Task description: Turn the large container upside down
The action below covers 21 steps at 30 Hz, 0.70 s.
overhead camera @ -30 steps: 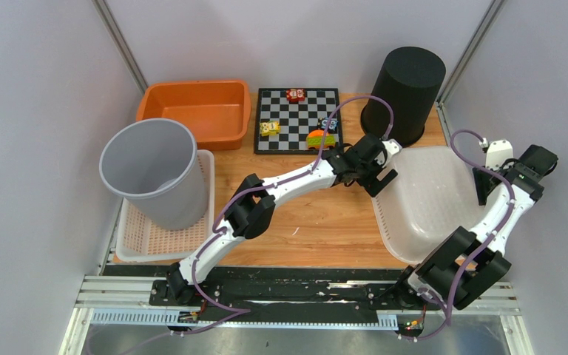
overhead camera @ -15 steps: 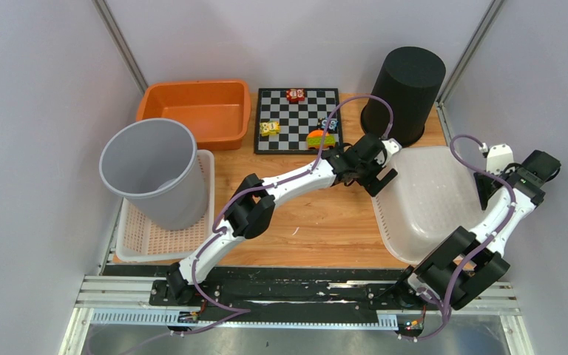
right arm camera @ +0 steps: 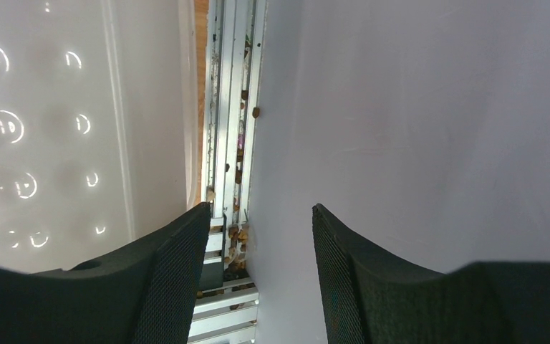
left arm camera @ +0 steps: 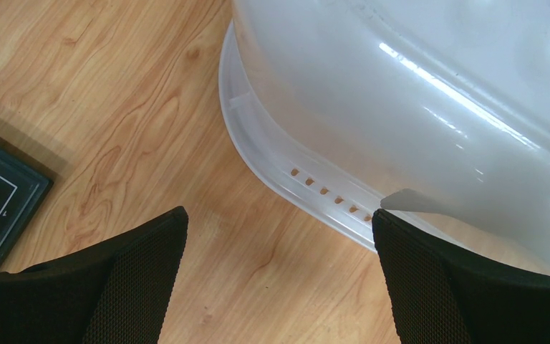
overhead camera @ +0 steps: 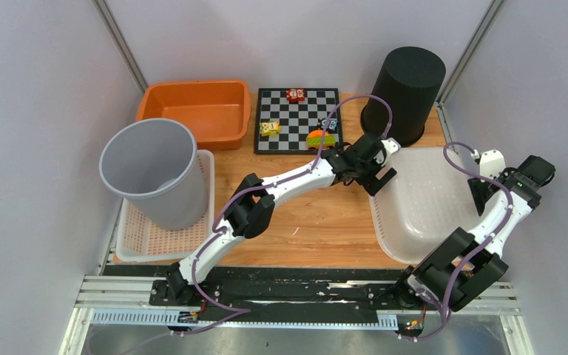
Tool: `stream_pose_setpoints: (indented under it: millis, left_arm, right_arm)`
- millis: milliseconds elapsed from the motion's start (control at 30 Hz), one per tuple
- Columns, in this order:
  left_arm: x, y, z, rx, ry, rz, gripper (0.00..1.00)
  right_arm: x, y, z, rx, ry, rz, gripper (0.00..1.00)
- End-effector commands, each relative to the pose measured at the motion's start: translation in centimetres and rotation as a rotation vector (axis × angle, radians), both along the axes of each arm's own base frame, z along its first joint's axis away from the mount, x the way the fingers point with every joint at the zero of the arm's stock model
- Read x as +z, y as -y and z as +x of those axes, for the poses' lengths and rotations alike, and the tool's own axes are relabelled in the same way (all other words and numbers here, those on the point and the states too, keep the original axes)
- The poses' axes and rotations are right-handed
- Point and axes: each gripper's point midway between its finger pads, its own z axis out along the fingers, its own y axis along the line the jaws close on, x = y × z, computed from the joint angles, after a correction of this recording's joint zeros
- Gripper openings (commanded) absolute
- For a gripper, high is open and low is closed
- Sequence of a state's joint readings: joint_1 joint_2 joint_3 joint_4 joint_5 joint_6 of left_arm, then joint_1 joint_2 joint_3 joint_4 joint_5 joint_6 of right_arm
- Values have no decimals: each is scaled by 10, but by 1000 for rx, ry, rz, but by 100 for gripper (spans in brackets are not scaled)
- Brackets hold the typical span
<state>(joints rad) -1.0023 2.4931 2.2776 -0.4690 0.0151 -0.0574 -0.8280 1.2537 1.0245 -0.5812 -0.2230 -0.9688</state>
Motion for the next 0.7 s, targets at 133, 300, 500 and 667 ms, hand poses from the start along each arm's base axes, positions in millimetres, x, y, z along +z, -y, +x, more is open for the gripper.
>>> stream_pose_setpoints:
  millis: [133,300,500,667]
  left_arm:
    - [26,12,-1,-12,9,-74,100]
    - [27,10,-1,-8,9,-67,100]
    - [75,-21,19,43,73,-84,100]
    - [142,-59,25,51,158,-118,100]
  right_arm:
    - [0,-30,-21,48,-29,62,59]
    - [10,-22,-22,19,-25,35,59]
    - [55,-1,-13,-66,78,-2,64]
    - [99,-14,-1,-53,204,26,74]
